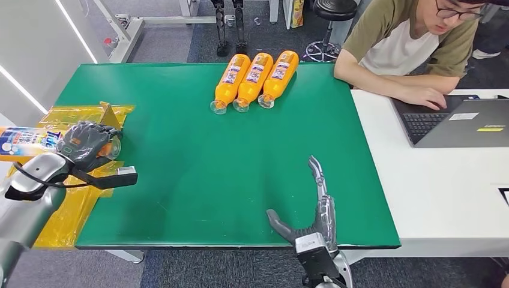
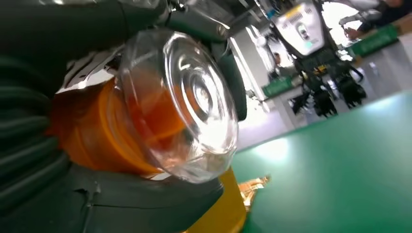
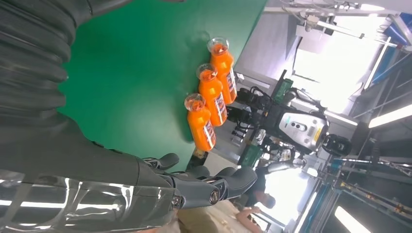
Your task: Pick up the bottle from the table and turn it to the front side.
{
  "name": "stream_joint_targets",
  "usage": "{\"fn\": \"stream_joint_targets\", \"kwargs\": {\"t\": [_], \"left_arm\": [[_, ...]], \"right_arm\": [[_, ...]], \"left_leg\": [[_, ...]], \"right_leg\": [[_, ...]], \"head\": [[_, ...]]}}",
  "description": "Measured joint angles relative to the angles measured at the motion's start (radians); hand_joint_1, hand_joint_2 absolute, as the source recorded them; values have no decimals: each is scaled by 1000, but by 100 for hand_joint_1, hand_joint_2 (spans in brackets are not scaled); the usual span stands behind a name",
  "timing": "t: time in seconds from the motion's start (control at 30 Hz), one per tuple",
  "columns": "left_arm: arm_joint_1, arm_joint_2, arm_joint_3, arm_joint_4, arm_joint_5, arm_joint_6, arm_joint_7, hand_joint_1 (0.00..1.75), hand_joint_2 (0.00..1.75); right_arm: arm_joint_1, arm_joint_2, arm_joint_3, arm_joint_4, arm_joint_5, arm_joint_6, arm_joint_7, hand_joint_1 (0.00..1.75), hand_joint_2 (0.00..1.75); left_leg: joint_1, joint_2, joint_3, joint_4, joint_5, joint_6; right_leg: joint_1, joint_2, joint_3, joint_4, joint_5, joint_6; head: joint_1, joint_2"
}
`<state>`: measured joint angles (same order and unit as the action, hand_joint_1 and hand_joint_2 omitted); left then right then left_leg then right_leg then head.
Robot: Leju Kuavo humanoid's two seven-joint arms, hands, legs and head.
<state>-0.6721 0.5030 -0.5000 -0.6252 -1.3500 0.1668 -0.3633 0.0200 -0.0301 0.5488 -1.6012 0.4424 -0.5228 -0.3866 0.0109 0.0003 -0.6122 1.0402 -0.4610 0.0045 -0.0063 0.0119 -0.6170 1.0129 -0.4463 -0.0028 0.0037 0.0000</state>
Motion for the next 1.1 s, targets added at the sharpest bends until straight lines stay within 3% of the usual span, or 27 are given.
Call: {"fn": "stream_joint_targets", "kwargs": {"t": [0.2, 0.53, 0.77, 0.9, 1.1], "left_arm": [[-37, -55, -63, 139, 16, -3, 9, 175, 175], [38, -177, -73, 226, 83, 60, 40, 175, 175], [71, -214, -73, 247, 104, 109, 70, 162, 175], [89, -225, -72, 250, 109, 141, 93, 0, 175], [122, -247, -39, 253, 173, 133, 102, 0, 175]], "right_arm": [[15, 4, -7, -27, 36, 10, 27, 0, 175], [11, 10, -19, -31, 62, 52, 30, 0, 175], [8, 12, -23, -31, 66, 68, 31, 0, 175], [8, 12, -23, -31, 66, 73, 31, 0, 175], [3, 11, -23, -25, 53, 87, 24, 0, 175]], "left_leg": [[0, 0, 0, 0, 0, 0], [-1, 0, -1, 0, 0, 0], [-1, 0, 0, 0, 0, 0], [-1, 0, 0, 0, 0, 0], [-1, -1, 0, 0, 0, 0]], "right_leg": [[0, 0, 0, 0, 0, 0], [0, 0, 0, 0, 0, 0], [0, -1, 0, 0, 0, 0], [0, -1, 0, 0, 0, 0], [0, -1, 2, 0, 0, 0]], "head": [[0, 0], [0, 0], [0, 0], [0, 0], [0, 0]]}}
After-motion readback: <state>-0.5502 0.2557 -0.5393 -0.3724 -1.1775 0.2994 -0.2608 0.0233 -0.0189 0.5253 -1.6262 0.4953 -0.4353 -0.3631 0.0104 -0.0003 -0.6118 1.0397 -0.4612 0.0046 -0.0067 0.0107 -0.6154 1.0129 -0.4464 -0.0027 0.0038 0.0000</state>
